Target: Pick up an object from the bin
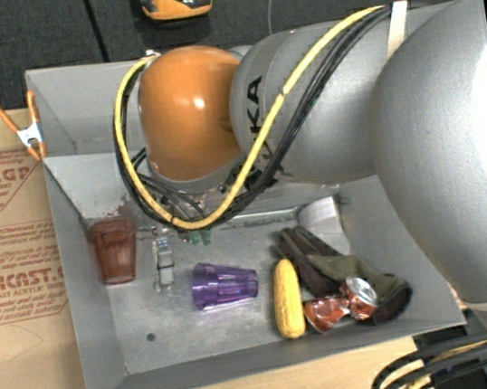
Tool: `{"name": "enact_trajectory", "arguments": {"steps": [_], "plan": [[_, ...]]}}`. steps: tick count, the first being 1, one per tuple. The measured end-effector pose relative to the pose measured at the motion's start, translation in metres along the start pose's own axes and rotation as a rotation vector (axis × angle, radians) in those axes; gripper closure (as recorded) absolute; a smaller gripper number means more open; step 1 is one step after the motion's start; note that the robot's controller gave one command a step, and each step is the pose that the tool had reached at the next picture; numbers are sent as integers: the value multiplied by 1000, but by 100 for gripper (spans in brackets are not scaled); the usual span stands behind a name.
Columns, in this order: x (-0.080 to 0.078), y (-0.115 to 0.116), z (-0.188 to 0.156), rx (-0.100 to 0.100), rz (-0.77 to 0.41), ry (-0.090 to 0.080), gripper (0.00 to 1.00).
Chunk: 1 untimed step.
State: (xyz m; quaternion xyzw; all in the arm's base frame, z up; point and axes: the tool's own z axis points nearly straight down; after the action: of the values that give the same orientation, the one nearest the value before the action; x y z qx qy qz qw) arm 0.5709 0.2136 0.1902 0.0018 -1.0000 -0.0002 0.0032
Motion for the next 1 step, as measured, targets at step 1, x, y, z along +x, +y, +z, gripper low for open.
{"name": "enact_trajectory", "arguments": {"steps": [1], "plan": [[-2,-1,-5,-2,3,-8,0]]}}
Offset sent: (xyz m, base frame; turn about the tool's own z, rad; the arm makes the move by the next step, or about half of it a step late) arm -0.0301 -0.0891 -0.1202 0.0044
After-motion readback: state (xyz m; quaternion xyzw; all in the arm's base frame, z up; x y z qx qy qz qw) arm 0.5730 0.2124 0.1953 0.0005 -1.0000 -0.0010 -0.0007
